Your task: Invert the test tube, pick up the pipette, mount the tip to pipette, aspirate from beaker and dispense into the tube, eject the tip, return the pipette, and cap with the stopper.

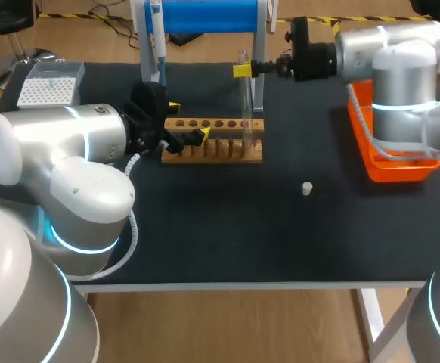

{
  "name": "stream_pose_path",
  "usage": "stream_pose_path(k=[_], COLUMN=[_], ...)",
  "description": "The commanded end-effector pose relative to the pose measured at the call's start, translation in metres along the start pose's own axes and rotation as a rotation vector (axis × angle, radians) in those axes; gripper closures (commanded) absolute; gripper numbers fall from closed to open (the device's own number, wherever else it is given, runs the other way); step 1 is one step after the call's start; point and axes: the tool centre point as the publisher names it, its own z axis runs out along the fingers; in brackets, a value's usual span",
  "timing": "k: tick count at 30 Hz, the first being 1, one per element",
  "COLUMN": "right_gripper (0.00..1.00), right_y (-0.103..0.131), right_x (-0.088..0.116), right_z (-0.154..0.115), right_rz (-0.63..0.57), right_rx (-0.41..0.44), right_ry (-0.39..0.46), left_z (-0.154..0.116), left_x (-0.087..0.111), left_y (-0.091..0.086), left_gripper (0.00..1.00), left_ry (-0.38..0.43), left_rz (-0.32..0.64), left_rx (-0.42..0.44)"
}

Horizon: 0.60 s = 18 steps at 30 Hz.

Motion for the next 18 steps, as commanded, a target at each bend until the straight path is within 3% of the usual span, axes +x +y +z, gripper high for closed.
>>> stream_pose_path(k=[1,12,18], right_gripper=[1.00,1.00,1.00], right_y=[0.0022,0.0022,-0.0075], right_x=[-0.0004,-0.0004,-0.0036], right_z=[0.0003,0.0003,0.0009], right_rz=[0.742,0.742,0.726], right_rx=[0.026,0.026,0.026], right_ry=[-0.098,-0.098,0.032], left_z=[-0.0002,-0.0002,-0.0002], left_x=[-0.0013,-0.0013,-0.0013], left_y=[-0.0006,-0.0006,-0.0006], left_gripper=[0.00,0.00,0.00], left_ry=[0.006,0.006,0.006], left_rz=[-0.001,-0.001,-0.001], left_rx=[-0.003,-0.003,-0.003])
